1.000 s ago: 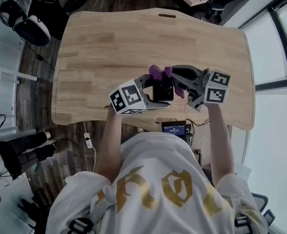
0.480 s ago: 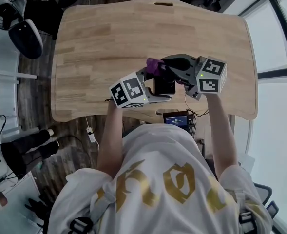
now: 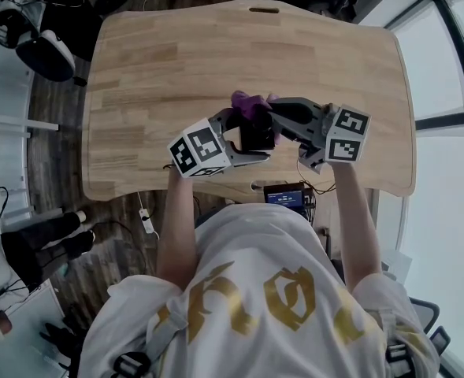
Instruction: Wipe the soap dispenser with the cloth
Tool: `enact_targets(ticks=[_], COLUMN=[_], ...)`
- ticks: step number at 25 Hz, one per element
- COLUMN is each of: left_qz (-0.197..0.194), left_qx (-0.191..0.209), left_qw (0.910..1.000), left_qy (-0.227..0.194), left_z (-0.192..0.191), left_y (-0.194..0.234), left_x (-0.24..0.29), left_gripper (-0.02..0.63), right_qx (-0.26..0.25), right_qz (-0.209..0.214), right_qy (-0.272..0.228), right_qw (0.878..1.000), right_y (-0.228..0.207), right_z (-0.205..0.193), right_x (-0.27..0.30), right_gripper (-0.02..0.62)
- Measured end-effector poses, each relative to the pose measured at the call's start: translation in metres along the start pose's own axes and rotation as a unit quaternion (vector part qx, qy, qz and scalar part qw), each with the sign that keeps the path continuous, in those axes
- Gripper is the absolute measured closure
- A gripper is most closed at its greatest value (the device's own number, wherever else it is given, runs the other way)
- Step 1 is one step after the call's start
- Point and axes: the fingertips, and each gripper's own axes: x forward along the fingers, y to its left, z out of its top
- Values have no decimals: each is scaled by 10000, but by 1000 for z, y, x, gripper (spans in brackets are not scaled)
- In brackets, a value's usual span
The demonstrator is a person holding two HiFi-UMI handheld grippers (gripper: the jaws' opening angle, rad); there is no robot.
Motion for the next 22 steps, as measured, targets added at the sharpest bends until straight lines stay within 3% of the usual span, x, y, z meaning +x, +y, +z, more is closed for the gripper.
enact_targets(ticks=[5,12,22], left_qz=[41,266,555], left_qx=[-6,-196,-445], left_qw=[9999,9989,9951], left_qy=[-115,-340,-691], left_z=[5,5,6], left_y=[5,15,30], left_x=[-3,-15,-22], left_gripper=[250,250,250], right_qx=[275,449,961], right_qz=[44,115,593], right_qy=[-312,-368,-682], right_qw=[9991,9982,9913], right_y=[-2,8,25], right_z=[3,-6,-9], right_x=[-8,-17,-21], right_gripper=[558,558,558])
